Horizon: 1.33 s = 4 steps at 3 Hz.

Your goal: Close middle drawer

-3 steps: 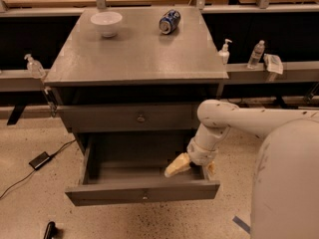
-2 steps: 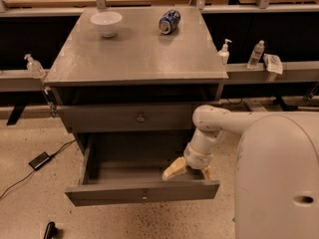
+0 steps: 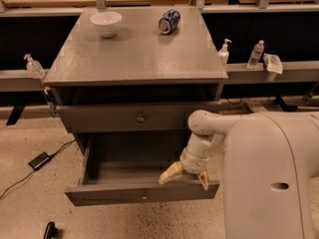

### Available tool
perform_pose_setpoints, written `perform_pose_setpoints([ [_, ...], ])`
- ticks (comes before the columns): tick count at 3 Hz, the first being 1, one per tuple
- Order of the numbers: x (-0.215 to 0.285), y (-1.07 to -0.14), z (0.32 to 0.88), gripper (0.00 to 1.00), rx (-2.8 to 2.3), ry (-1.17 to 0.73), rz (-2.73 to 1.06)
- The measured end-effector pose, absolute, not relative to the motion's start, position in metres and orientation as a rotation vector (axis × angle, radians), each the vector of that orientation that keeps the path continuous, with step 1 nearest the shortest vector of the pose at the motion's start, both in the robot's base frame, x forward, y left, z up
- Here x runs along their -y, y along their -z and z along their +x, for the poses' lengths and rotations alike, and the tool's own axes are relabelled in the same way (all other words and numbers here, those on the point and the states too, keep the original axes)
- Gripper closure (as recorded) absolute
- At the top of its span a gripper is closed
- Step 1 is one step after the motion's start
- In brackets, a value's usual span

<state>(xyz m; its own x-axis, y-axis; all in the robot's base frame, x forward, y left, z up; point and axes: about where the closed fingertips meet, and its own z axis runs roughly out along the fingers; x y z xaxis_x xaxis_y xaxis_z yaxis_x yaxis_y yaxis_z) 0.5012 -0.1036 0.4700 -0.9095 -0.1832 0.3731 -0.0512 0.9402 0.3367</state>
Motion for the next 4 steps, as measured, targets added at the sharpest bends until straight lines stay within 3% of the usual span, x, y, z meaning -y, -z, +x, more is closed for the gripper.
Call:
perform_pose_setpoints([
  [3,0.095,-0.458,0.470,0.03,2.598,0.445,0.063],
  [4,0.096,-0.454,0.462,0.24,2.578,0.451,0.041],
])
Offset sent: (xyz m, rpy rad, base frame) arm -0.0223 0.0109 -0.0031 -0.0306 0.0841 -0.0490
